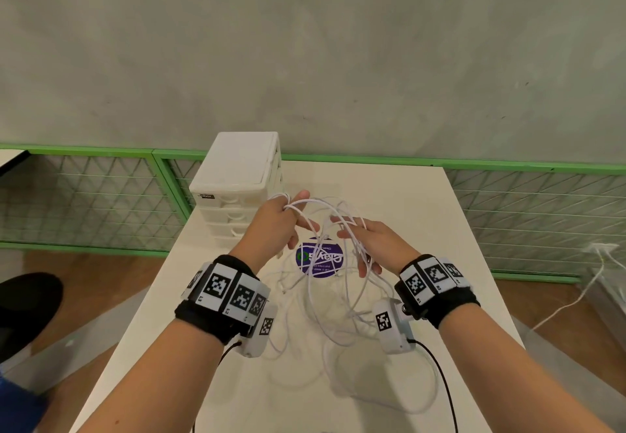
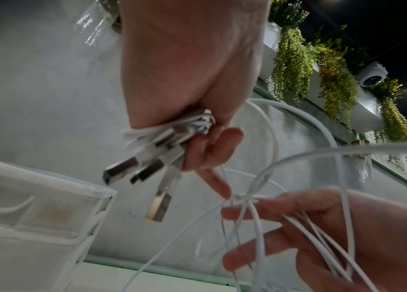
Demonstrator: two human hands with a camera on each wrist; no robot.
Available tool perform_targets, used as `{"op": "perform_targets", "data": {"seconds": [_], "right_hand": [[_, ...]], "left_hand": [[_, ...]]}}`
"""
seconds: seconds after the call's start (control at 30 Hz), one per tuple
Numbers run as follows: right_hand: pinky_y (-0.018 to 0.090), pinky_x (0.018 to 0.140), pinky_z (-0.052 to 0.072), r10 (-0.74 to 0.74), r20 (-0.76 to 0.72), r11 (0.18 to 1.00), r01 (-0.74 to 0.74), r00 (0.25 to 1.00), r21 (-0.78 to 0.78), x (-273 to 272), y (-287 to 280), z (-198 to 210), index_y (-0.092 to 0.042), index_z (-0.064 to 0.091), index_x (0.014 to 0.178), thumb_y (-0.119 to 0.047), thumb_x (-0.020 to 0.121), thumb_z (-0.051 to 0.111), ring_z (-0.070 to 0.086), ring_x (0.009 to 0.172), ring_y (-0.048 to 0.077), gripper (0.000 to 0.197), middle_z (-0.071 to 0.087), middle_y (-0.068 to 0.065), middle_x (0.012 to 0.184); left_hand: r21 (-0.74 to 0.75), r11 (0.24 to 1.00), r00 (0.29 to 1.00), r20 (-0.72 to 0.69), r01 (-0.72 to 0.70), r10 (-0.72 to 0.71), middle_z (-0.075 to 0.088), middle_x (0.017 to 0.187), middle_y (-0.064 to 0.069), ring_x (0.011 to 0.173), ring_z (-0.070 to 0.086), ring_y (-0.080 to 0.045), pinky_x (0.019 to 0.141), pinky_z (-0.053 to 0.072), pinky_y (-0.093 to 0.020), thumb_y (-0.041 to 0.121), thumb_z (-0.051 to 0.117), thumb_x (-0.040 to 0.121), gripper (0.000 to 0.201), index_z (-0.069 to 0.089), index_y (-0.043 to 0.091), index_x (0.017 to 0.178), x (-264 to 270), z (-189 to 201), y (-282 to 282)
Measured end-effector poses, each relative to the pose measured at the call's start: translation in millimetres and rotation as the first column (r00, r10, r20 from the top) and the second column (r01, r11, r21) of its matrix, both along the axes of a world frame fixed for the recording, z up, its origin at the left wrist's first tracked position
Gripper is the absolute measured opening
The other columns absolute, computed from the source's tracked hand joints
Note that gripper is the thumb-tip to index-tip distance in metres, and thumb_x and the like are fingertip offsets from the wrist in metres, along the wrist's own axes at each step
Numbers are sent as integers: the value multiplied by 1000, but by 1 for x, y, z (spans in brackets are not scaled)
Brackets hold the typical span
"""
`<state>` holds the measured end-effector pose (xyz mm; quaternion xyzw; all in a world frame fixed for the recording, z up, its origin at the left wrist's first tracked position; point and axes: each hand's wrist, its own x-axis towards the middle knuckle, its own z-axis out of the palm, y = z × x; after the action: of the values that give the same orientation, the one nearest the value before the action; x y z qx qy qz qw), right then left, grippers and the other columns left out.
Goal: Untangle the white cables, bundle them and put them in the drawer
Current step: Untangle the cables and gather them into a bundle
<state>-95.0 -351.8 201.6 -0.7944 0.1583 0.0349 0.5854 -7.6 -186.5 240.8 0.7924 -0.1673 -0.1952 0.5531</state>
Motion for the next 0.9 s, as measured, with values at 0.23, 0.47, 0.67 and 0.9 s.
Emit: {"op": "perform_targets", "data": {"seconds": [0.23,0.47,0.67,0.9], "right_hand": [[23,38,31,33,31,999,-33,999,-9,4,-1,-5,-41,52,126,-36,97,42,56,46,20,31,65,-7,56],[26,89,50,17,123,997,-7,992,-81,8,-9,-9,-42,41,136,-45,89,50,42,132,16,48,18,-24,150],[44,100,41,-158,129,986,163,979,-30,2,-9,-10,-40,51,123,-52,93,40,48,127,18,34,37,-8,146],[0,77,43,-28,142,996,15,989,92,-3,-11,2,-12,65,112,12,87,35,60,93,-7,46,65,1,113]], "left_hand": [[200,980,994,103,10,-31,51,63,-2,49,41,-13,47,33,-23,37,81,72,47,40,14,71,0,-19,-6],[223,972,996,37,70,-80,52,73,-10,58,48,-18,53,38,-25,19,83,70,44,40,12,74,1,-33,-7],[265,958,991,37,112,-126,50,76,-10,61,42,-20,54,35,-28,20,78,73,43,35,15,71,4,-35,-7],[211,971,980,138,111,-142,47,73,-4,48,47,0,39,31,-10,5,66,81,27,41,11,72,-4,-41,-5]]}}
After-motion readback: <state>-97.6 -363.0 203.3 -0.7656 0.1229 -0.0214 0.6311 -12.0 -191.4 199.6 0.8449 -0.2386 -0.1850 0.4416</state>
